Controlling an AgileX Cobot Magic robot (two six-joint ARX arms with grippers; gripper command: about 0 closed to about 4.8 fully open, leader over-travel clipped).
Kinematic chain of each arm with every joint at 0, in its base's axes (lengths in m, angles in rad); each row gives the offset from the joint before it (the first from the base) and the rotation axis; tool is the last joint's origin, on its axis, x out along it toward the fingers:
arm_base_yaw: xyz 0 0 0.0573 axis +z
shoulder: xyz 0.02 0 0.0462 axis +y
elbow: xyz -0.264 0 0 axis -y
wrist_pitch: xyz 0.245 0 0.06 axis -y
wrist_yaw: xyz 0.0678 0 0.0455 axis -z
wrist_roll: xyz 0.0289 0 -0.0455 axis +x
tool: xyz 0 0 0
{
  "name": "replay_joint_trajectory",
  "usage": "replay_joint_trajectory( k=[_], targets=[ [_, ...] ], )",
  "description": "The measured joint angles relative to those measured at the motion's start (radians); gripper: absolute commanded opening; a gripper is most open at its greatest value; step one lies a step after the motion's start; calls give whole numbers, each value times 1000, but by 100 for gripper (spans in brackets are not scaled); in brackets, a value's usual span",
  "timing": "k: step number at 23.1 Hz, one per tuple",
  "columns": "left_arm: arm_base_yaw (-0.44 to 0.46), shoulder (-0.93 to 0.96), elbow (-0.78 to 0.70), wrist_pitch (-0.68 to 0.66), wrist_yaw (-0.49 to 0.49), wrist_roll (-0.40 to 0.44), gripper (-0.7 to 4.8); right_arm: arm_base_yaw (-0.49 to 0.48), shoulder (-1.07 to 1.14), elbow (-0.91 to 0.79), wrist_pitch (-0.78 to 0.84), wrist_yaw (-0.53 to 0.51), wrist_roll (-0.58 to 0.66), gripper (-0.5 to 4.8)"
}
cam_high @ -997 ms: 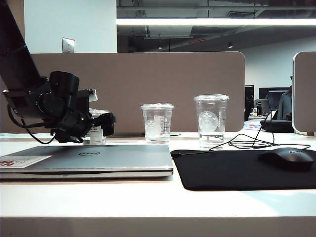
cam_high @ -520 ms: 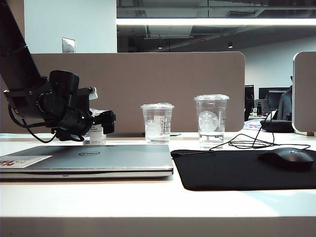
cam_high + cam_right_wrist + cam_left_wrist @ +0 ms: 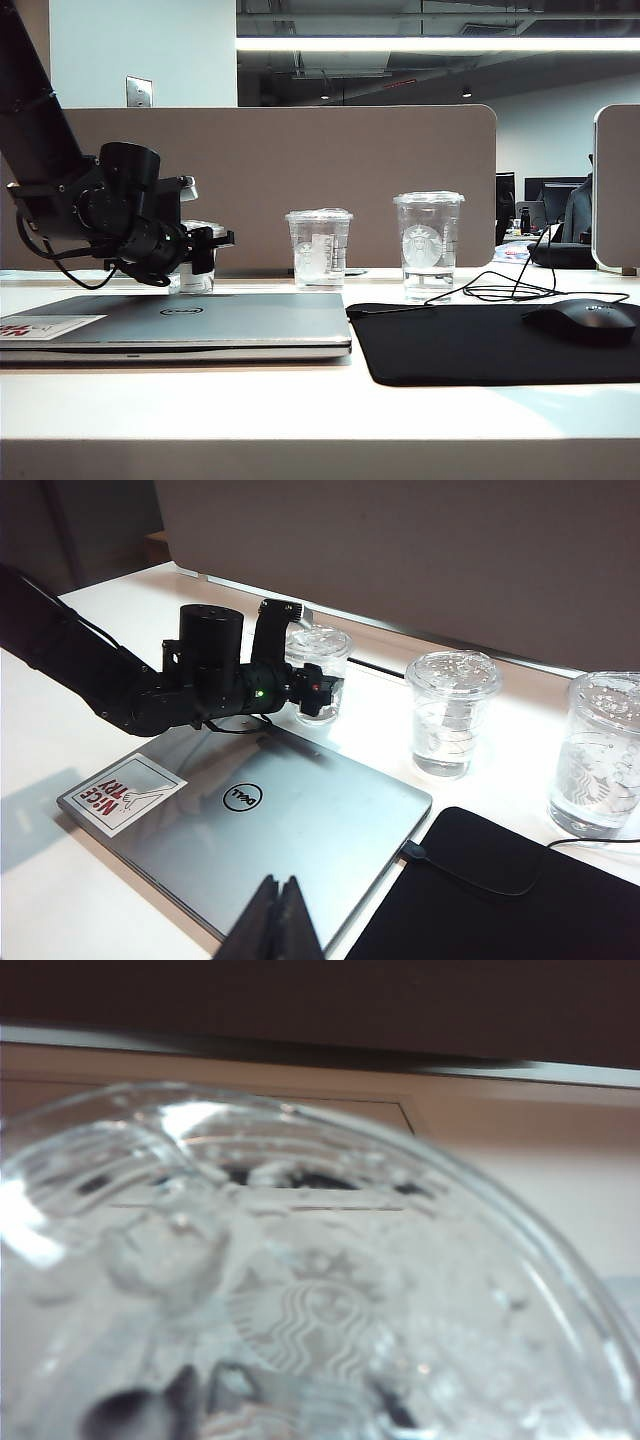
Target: Pick up the coffee cup on the left and place it on the left side of the laptop.
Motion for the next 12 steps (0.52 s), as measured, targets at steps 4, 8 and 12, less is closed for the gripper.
replay_joint_trajectory(
  k=[4,8,12],
  targets=[
    [0,1,0,1,16,0,181,0,0,0,0,0,0,-5],
    [-1,2,2,11,43,1,181,0,0,0,0,0,0,-5],
    [-1,-3,2,19,43,8,181,0,0,0,0,0,0,-5]
  ],
)
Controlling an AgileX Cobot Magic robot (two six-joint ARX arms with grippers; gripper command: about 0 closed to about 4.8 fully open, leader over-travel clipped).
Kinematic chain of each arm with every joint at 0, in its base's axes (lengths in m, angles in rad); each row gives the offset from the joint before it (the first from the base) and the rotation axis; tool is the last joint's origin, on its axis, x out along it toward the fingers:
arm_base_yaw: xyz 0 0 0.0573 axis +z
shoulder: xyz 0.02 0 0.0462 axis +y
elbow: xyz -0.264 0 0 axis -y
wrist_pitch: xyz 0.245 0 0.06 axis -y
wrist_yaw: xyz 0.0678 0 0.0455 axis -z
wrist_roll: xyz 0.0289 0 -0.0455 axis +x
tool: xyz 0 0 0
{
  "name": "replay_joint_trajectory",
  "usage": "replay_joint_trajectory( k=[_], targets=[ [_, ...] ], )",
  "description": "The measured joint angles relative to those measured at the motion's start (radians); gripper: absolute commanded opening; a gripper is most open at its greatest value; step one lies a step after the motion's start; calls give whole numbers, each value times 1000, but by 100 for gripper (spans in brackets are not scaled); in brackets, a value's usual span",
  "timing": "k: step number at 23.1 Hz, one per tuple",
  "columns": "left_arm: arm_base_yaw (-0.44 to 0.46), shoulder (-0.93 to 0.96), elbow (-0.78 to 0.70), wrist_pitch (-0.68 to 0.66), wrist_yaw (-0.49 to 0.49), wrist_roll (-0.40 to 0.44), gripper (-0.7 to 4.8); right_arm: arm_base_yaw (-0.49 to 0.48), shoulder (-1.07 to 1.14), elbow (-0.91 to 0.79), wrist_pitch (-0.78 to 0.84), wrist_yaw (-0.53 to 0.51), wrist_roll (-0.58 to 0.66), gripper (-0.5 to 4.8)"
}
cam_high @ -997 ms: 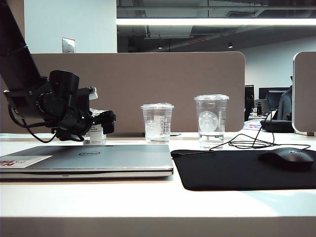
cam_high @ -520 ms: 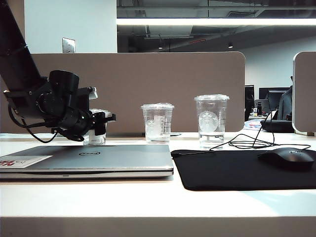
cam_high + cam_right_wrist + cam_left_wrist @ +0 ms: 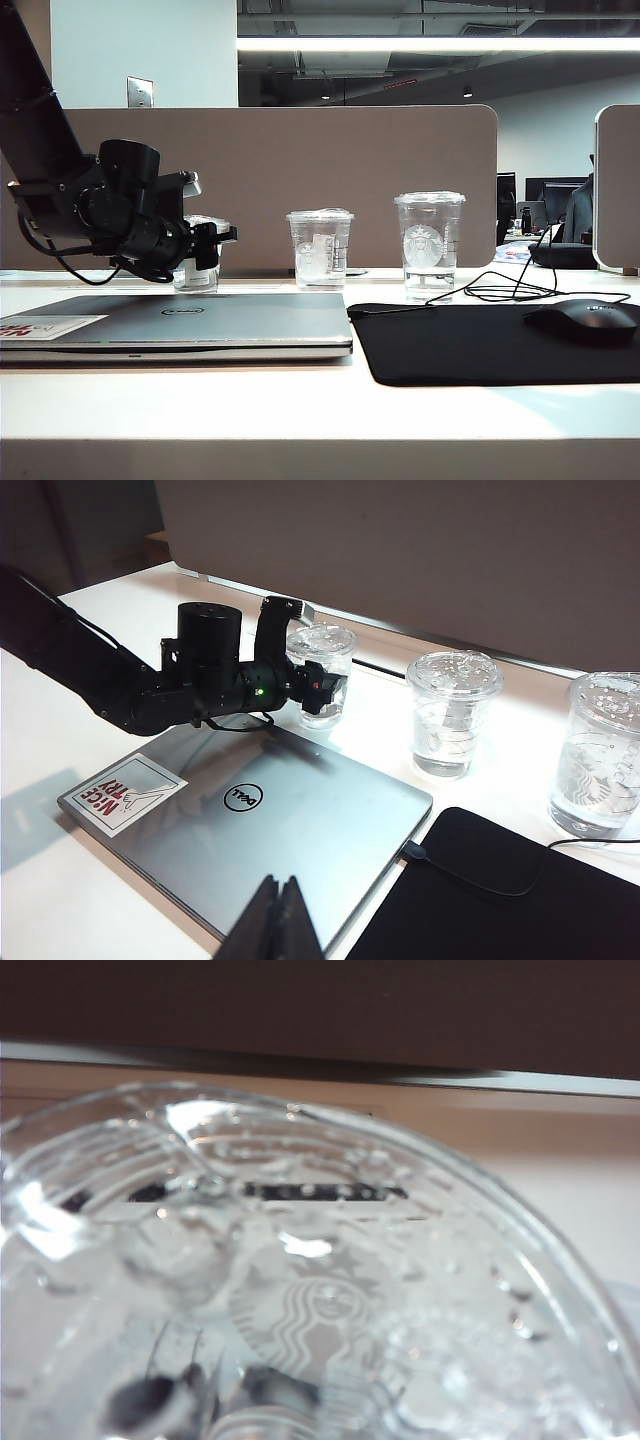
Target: Pick up the coffee cup on the left and place it on the left side of the laptop.
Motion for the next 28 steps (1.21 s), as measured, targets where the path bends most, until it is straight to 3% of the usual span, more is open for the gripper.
replay_joint_trajectory(
  k=[8,13,20,25,28],
  targets=[
    [0,-110,0,-63,0,56,181,0,0,0,-4,-2,-4,-5],
    [6,-171,-1,-164,10,67,182,0,0,0,-8,-82,-27,-5],
    [35,-285,-10,-207,47,67,181,0,0,0,-37,-135,-30,-5],
    [69,-383,-129,-222,48,67,181,0,0,0,-37,-156,-30,-5],
    [115,-492,-272,-205,47,63,180,0,0,0,-36,-160,-30,-5]
  ],
)
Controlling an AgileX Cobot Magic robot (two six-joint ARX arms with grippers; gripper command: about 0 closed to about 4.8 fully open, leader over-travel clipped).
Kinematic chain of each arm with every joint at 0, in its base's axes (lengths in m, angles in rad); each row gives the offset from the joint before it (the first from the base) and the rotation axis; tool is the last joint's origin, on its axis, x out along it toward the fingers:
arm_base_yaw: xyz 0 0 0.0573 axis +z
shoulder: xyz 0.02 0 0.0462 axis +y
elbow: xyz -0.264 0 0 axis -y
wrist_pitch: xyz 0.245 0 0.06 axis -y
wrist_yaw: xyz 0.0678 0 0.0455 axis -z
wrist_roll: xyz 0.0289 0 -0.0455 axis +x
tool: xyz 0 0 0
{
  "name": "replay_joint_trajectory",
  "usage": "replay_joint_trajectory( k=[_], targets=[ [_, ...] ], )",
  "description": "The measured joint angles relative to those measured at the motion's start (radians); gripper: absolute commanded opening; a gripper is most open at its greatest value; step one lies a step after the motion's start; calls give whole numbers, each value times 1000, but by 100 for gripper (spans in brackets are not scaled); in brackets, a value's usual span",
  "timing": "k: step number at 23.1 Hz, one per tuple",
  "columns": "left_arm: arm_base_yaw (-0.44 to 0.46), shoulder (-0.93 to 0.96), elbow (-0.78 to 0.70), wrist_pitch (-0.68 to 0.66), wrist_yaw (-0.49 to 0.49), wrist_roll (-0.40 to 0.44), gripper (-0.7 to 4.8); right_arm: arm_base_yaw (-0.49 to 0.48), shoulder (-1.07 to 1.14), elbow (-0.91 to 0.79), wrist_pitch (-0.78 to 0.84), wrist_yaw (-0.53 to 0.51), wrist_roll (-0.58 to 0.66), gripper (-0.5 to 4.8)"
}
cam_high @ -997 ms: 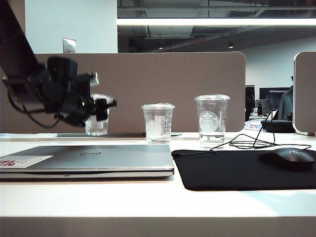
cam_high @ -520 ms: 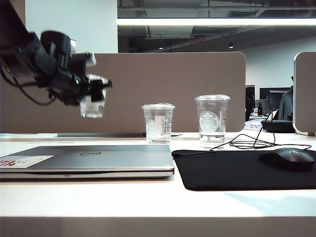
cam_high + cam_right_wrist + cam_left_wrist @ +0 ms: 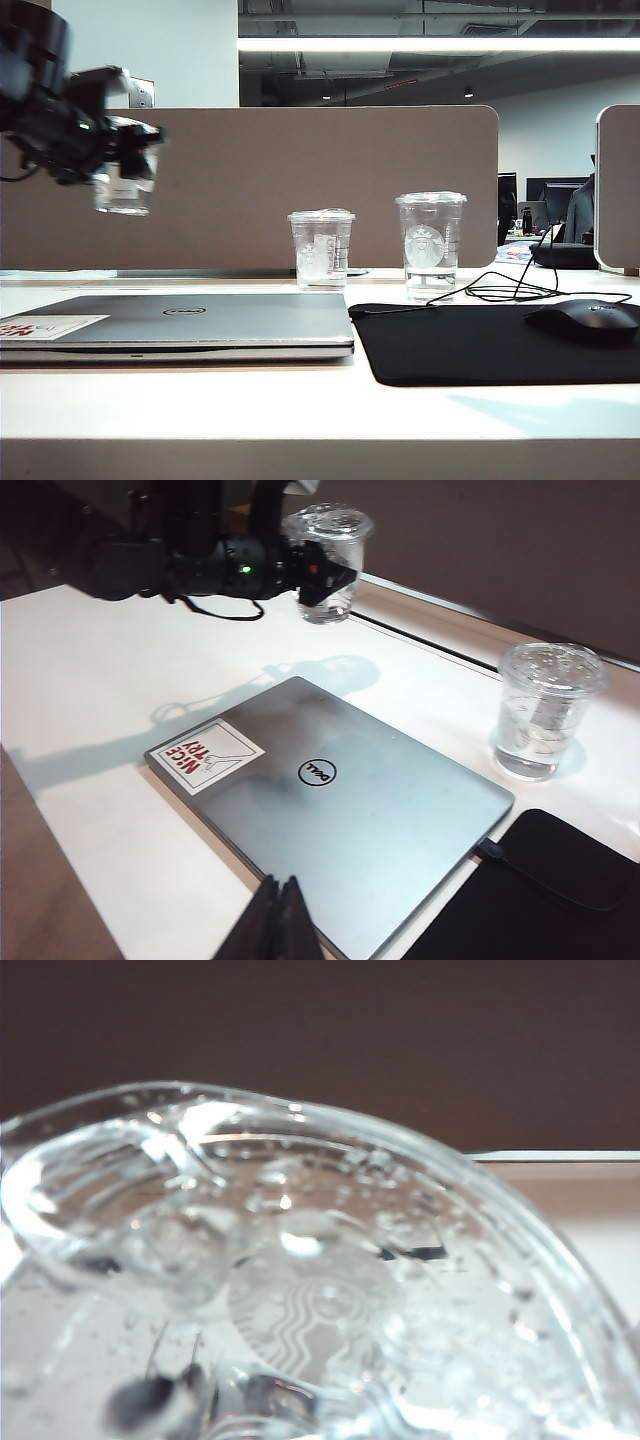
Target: Pick up the coffee cup on the left and place it on the left side of the laptop.
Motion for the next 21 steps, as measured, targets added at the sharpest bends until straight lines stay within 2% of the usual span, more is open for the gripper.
replay_joint_trajectory(
  k=[4,12,21],
  targets=[
    [47,-101,-156,81,0,-25,179,0,0,0,-1,-2,0,-5],
    [87,-220,-352,172,-3,-45,179,0,0,0,-1,-21,0,-5],
    [122,-257,-563,275,-85,-61,178,0,0,0,-1,-21,0,-5]
  ],
)
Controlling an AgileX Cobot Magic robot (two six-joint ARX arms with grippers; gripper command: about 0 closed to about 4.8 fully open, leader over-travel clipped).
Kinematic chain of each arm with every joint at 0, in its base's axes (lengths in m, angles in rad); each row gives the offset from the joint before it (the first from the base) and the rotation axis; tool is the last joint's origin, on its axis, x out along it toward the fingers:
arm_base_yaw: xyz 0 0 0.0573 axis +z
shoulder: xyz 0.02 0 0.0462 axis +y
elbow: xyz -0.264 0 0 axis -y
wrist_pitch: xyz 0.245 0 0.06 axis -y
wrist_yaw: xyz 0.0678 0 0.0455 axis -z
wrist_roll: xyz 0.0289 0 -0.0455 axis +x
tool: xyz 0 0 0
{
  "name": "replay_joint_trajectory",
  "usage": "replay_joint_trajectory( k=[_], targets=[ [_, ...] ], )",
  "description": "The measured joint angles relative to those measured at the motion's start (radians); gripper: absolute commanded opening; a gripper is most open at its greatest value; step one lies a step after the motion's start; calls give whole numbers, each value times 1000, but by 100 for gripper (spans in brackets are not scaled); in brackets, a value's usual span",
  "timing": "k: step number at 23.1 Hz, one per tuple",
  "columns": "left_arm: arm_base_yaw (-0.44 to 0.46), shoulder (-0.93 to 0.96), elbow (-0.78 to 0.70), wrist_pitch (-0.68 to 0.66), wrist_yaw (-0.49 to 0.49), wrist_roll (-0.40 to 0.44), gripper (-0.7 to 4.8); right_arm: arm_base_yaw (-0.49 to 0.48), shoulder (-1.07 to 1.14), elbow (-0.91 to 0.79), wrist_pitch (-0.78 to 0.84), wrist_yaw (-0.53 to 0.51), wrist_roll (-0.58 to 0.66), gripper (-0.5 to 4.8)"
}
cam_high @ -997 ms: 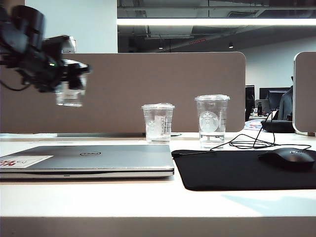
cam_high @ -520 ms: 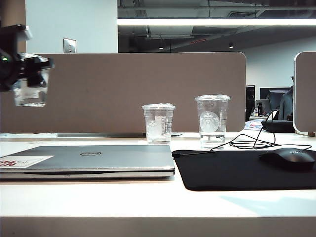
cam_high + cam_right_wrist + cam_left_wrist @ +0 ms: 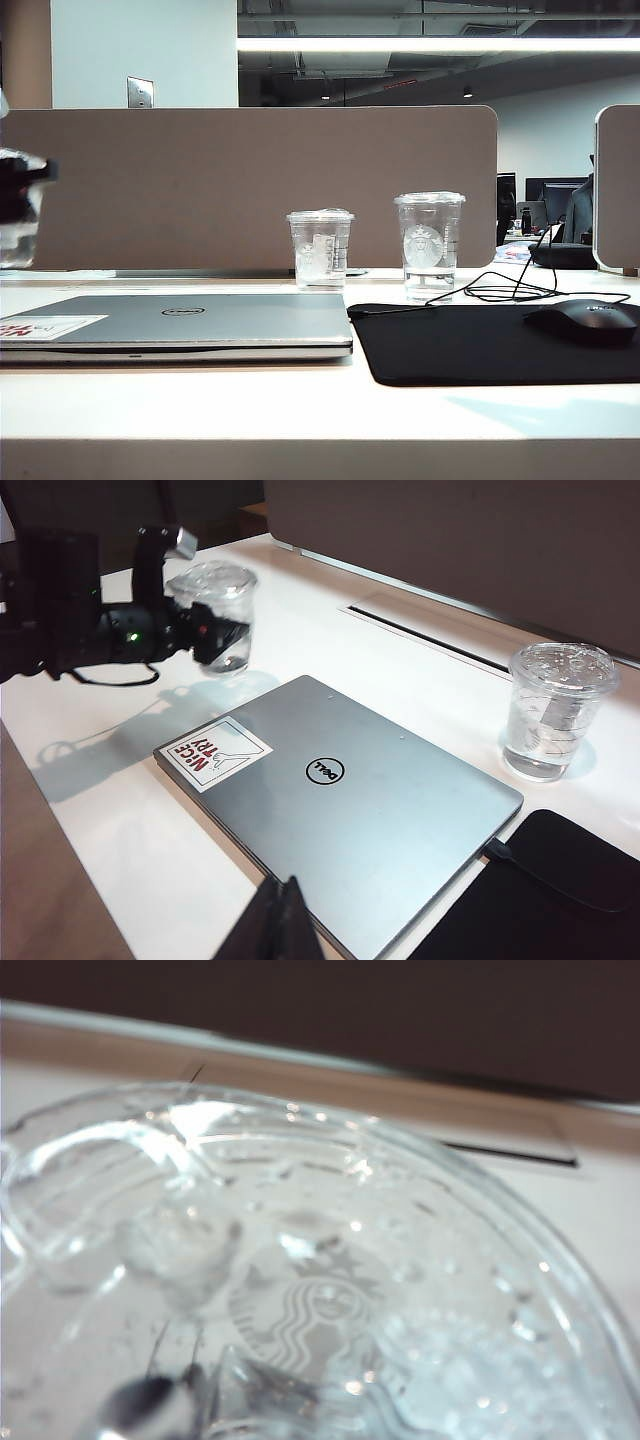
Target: Pick up the coffee cup on the left and place it on the left side of the laptop.
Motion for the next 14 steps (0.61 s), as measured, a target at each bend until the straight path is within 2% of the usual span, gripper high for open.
replay_joint_trajectory(
  k=[4,10,14],
  targets=[
    [66,4,-66,79,9,-3,175,0,0,0,0,0,0,-5],
    [149,69,-69,156,127,17,172,0,0,0,0,0,0,-5],
    [173,134,-69,203,187,22,172,0,0,0,0,0,0,-5]
  ],
)
